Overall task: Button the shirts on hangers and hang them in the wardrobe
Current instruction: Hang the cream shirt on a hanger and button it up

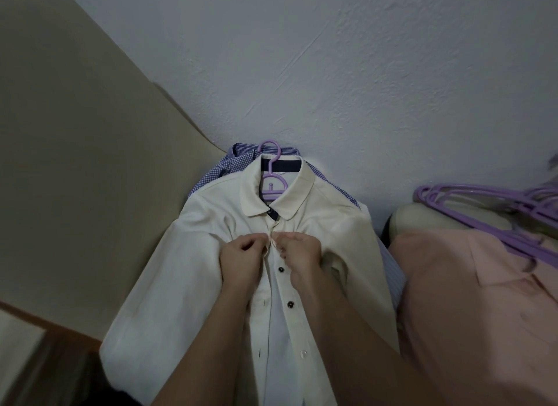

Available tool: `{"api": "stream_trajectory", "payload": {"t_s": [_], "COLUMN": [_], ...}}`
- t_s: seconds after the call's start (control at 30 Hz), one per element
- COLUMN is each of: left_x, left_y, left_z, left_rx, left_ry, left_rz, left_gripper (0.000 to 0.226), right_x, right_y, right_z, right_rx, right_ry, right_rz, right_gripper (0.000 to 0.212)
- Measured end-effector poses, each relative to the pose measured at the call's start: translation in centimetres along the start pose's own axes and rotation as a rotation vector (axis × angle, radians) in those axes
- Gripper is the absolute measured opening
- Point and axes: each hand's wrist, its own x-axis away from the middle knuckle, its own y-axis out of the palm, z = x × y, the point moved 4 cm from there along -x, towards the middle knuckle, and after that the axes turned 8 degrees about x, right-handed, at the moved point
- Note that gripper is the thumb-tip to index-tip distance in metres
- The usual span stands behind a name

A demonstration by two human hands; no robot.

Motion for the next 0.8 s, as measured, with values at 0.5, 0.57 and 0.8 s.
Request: {"api": "stream_trajectory", "payload": {"t_s": [0.5, 0.57, 0.8], "left_x": [-0.7, -0.8, -1.2], "left_y": [0.1, 0.2, 0.3], "left_z": [0.3, 0.2, -0.1], "left_rx": [0.144, 0.148, 0.098], "left_ry": [-0.154, -0.174, -0.158], "left_rz": [-0.063, -0.075, -0.089], "left_gripper": [0.008, 0.01, 0.006], "right_x": [-0.2, -0.2, -0.3], "right_y": [-0.2, -0.3, 0.0], "right_z": [0.1, 0.0, 0.2], "right_rx": [0.042, 0.049, 0.017], "right_ry": [-0.013, -0.014, -0.002], "right_rz": [-0.033, -0.035, -0.062], "right_gripper": [0.014, 0.018, 0.022]}}
